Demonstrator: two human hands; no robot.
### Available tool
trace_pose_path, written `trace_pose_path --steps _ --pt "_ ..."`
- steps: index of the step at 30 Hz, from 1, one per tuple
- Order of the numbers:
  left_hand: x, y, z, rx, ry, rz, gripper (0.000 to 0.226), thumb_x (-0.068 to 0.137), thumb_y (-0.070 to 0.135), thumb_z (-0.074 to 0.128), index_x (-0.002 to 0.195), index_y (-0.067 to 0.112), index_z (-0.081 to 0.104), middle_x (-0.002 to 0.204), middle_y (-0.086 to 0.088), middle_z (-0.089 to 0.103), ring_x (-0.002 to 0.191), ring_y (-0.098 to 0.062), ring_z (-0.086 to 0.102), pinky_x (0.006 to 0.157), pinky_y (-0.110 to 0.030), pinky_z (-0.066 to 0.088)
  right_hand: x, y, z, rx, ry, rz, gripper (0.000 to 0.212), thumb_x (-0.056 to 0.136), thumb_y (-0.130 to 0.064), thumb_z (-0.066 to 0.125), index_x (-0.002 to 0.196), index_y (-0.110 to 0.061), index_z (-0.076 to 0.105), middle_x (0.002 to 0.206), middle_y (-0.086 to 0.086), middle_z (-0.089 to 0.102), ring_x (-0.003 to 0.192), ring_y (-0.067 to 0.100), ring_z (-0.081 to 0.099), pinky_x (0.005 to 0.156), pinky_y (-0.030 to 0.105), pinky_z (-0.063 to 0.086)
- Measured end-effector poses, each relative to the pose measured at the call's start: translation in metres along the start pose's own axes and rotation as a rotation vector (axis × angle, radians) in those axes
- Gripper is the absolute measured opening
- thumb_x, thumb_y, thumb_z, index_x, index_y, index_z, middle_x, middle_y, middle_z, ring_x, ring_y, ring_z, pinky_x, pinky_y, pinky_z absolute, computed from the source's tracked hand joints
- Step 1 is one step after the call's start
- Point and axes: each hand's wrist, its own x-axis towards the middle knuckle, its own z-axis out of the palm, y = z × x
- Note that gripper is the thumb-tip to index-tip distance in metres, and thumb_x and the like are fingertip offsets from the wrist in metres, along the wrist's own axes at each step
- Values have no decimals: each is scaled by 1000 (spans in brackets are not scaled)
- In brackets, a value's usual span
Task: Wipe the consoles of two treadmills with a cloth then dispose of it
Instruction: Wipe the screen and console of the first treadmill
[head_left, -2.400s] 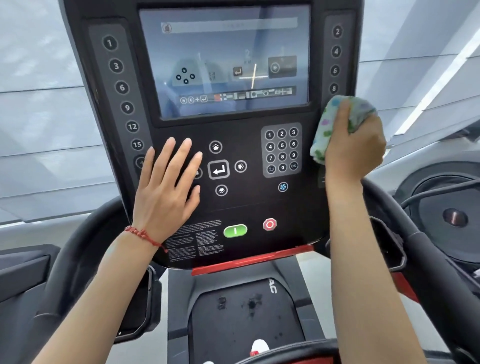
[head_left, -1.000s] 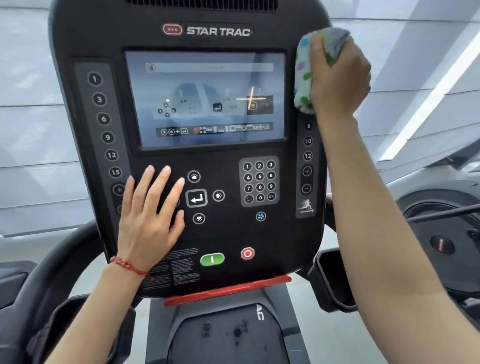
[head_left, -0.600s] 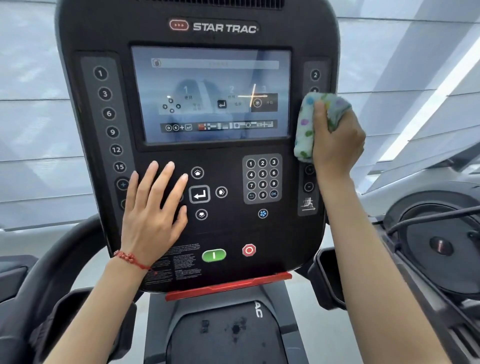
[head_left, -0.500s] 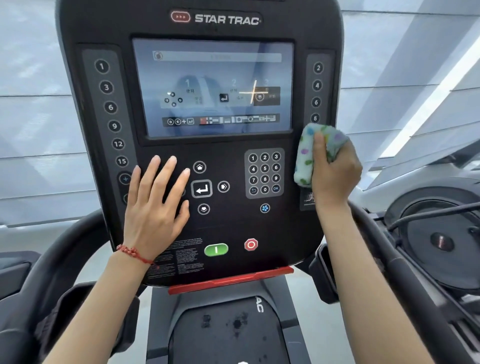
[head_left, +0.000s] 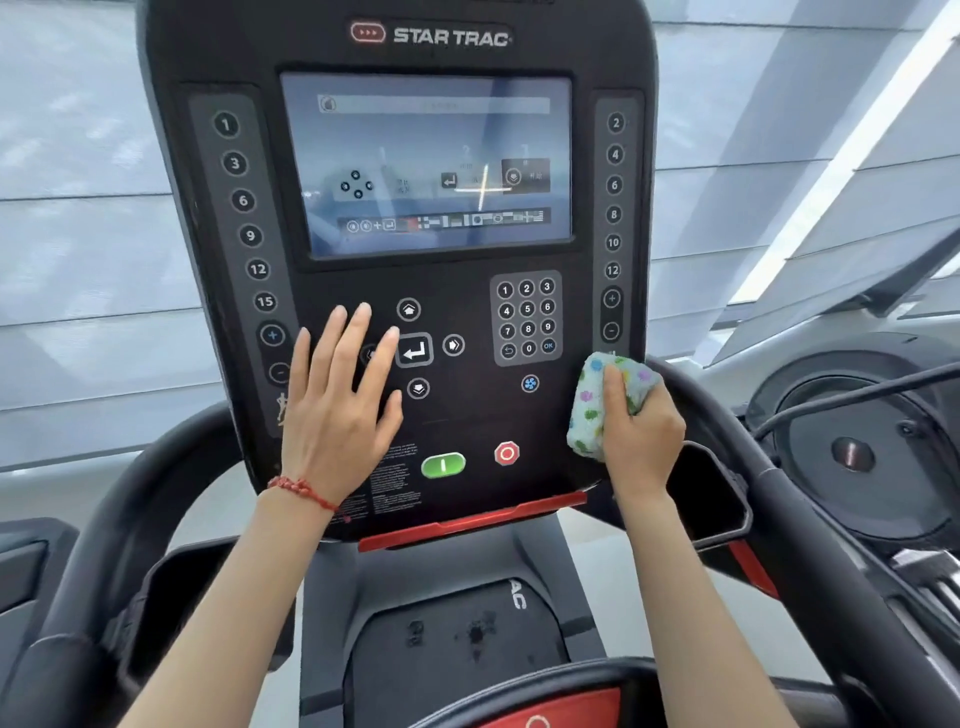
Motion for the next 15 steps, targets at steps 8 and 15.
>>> trace_pose_path --steps 8,15 --pt "-15 18 -9 -145 -34 80 46 89 21 52 131 5 50 140 -21 43 134 -34 32 110 -52 26 -47 -9 -24 60 -65 245 25 87 -40 56 81 -15 58 71 -12 56 75 15 55 71 27 43" --pt "-29 49 -9 -331 -91 183 46 88 23 50 131 5 51 138 -20 45 133 -33 33 110 -51 26 -80 -8 -59 131 42 341 27 87 -44 54 86 -18 59 79 -9 62 78 11 62 72 30 53"
